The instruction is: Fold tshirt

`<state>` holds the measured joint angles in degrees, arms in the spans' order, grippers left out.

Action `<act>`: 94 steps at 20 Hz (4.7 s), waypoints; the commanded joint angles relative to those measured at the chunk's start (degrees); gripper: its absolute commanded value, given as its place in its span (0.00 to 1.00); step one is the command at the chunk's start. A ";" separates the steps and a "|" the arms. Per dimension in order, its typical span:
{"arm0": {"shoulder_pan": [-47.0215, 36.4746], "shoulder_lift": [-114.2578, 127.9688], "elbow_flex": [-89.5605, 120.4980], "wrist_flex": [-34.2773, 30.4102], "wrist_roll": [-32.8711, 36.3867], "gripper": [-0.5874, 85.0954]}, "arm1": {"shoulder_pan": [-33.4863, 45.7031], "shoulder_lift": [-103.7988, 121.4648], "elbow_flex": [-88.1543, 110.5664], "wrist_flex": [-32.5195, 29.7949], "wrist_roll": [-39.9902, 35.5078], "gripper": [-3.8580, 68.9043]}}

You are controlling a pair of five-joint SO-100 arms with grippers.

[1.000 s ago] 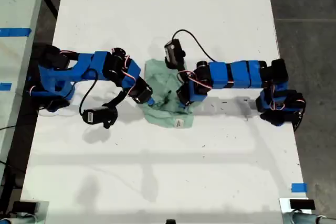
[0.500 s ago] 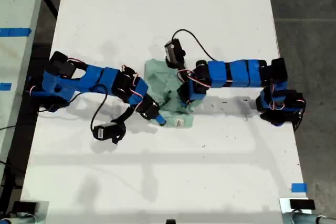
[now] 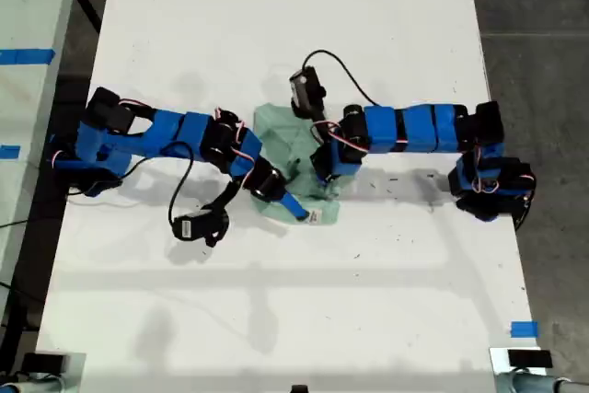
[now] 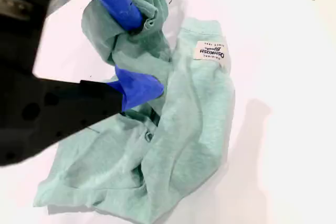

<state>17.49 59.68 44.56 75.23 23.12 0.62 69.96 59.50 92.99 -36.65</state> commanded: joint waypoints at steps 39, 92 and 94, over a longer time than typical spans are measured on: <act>-18.19 89.56 85.61 11.16 -15.12 0.35 | -4.04 92.99 73.92 0.35 37.79 0.57; 10.55 -17.93 -3.43 -15.03 -15.21 0.01 | -30.23 8.26 34.28 -39.64 44.65 0.03; 10.55 -13.01 -3.34 -15.47 -10.37 0.01 | -28.83 9.93 29.27 -35.33 40.78 0.03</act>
<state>28.39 39.99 42.10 58.45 9.23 -29.18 75.41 94.48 52.73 7.65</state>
